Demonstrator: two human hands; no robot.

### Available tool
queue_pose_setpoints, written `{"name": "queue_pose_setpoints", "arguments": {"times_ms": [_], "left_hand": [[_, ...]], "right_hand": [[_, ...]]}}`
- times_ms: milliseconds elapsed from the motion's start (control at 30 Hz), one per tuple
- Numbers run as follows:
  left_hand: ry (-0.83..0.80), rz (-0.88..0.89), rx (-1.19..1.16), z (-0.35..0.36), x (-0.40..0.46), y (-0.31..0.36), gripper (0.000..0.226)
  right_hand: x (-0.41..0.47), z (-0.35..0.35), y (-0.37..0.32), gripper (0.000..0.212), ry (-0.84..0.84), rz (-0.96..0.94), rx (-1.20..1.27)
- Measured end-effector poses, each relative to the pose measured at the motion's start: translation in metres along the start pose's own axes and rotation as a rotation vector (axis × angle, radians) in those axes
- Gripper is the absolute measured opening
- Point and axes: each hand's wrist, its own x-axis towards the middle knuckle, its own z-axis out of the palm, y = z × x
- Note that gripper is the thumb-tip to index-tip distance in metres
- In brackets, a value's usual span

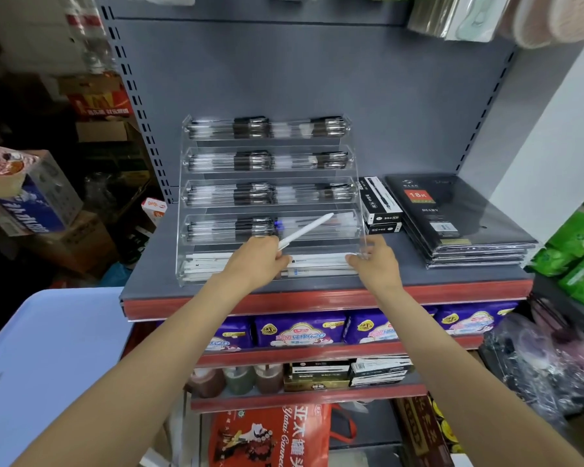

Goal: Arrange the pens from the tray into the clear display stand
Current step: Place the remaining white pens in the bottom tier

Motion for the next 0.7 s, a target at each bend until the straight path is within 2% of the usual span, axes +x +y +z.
{"name": "queue_pose_setpoints", "arguments": {"times_ms": [233,500,700], "left_hand": [[0.077,0.039,0.018,-0.002,-0.005,-0.003,0.036],[0.063,0.189,0.159,0.015,0.005,0.007,0.03],[0.072,0.183,-0.05,0.019,0.006,0.003,0.034]], "right_hand": [[-0.001,-0.012,-0.004,0.043,-0.021,0.014,0.132],[-0.005,-0.021,-0.007,0.037,-0.077,0.008,0.173],[-0.006,-0.019,-0.002,0.032,-0.076,0.011,0.188]]}}
